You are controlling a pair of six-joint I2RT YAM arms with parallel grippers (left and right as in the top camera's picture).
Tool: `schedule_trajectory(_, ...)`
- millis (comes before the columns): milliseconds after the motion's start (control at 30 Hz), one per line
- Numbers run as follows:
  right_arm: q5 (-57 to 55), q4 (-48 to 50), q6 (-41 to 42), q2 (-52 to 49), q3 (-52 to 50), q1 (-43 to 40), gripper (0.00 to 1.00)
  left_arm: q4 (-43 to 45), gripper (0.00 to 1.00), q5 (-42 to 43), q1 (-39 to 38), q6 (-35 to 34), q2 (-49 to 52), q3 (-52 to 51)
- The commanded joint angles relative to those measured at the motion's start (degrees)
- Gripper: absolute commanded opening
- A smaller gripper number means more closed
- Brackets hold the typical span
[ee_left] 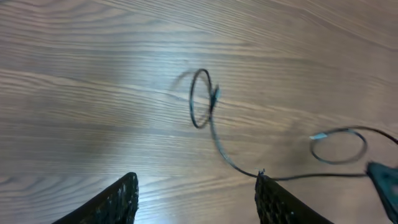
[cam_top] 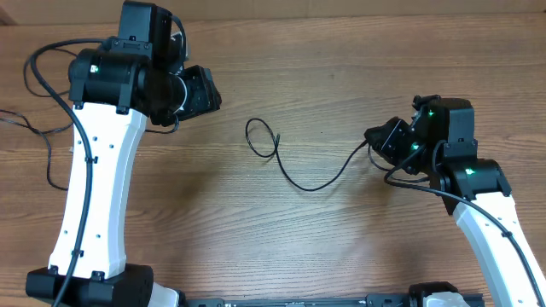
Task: Untangle cables
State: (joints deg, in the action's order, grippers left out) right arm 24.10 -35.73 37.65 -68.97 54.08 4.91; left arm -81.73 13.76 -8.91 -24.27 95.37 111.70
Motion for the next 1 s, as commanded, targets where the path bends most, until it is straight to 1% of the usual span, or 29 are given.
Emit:
schedule_trajectory(0, 6.86, 1.36, -0.39, 0.15, 0.35, -0.11, 0.04, -0.35, 0.62, 3.91, -0.15, 2.01, -0.31, 0.55)
schedule_trajectory(133, 11.80, 4.15, -0.13, 0.15, 0.35, -0.11, 0.04, -1.38, 0.64, 3.67, -1.40, 2.01, 0.85, 0.50)
schedule_trajectory(267, 12.22, 5.38, 0.28, 0.15, 0.35, -0.11, 0.04, -1.44, 0.64, 2.21, -4.22, 1.22, 3.02, -0.28)
schedule_trajectory(300, 12.24, 5.42, 0.28, 0.15, 0.35, -0.11, 0.04, -1.46, 0.65, 0.55, -4.98, 0.13, 3.74, -0.59)
schedule_trajectory(333, 12.24, 5.42, 0.28, 0.15, 0.35, -0.11, 0.04, -1.38, 0.67, -4.66, -6.80, -3.28, 5.18, -1.40)
schedule_trajectory(400, 12.24, 5.38, 0.26, 0.15, 0.35, -0.11, 0.04, -1.11, 0.69, -10.69, -8.76, -8.07, 7.13, -2.62)
schedule_trajectory(433, 12.24, 5.33, 0.26, 0.15, 0.35, -0.11, 0.04, -0.76, 0.72, -12.66, -9.73, -10.01, 8.24, -3.32)
schedule_trajectory(500, 12.22, 5.25, 0.24, 0.15, 0.35, -0.11, 0.04, 0.09, 0.78, -13.99, -11.17, -12.04, 10.58, -4.33)
schedule_trajectory(600, 12.22, 5.22, 0.24, 0.15, 0.35, -0.11, 0.04, 1.73, 1.00, -13.99, -12.46, -12.17, 15.04, -4.52)
schedule_trajectory(733, 12.09, 5.22, 0.24, 0.15, 0.35, -0.11, 0.04, 3.13, 1.00, -13.75, -12.59, -12.17, 21.03, -4.52)
schedule_trajectory(967, 12.00, 5.46, 0.22, 0.15, 0.35, -0.11, 0.04, 2.47, 1.00, -13.73, -12.09, -10.67, 29.92, -4.52)
